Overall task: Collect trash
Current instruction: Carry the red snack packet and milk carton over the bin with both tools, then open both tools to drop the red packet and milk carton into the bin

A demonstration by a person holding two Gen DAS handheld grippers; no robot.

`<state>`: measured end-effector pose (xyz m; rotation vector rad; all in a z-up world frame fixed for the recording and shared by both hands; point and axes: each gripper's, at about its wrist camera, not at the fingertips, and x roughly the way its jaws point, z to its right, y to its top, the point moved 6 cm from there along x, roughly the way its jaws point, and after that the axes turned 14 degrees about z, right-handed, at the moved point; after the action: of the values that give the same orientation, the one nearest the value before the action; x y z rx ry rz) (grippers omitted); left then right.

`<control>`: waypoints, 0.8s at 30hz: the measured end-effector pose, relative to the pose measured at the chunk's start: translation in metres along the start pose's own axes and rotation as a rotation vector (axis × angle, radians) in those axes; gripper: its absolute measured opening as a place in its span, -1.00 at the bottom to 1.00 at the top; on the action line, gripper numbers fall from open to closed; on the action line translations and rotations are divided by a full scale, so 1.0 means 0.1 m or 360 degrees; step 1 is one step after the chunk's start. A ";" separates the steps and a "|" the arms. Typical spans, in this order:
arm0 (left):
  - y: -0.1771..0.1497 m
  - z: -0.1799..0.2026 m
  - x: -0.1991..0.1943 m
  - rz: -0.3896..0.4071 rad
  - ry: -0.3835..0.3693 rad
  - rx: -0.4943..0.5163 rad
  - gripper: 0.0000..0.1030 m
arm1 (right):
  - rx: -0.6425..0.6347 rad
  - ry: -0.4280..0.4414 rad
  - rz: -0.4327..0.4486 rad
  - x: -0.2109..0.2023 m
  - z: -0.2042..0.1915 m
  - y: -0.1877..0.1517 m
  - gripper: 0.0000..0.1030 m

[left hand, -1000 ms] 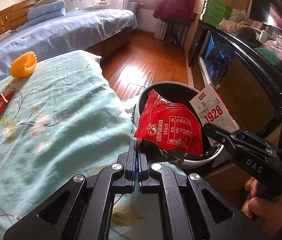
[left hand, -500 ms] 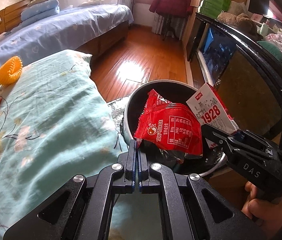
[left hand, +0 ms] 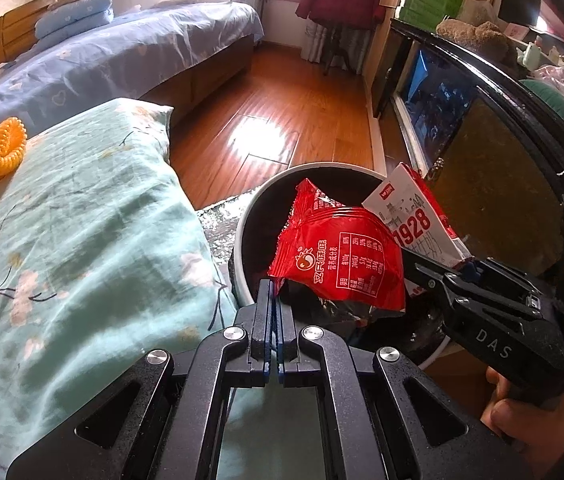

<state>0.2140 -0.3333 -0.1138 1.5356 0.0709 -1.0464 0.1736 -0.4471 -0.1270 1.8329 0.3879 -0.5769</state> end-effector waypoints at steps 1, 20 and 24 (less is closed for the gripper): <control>0.01 0.00 0.01 0.0000 -0.0002 -0.0004 -0.98 | -0.0002 -0.0001 0.0000 0.01 0.00 0.01 -0.36; -0.02 0.00 -0.02 0.0003 -0.0014 -0.0025 -0.01 | 0.0007 -0.0040 0.0007 0.01 0.06 0.07 -0.30; -0.06 -0.07 -0.18 0.0037 -0.0002 -0.0032 0.04 | 0.0048 -0.0027 0.0060 -0.09 0.05 0.13 -0.22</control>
<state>0.2038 -0.3171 -0.1079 1.5142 0.0622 -1.0257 0.1720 -0.4563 -0.1129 1.8592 0.3346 -0.5748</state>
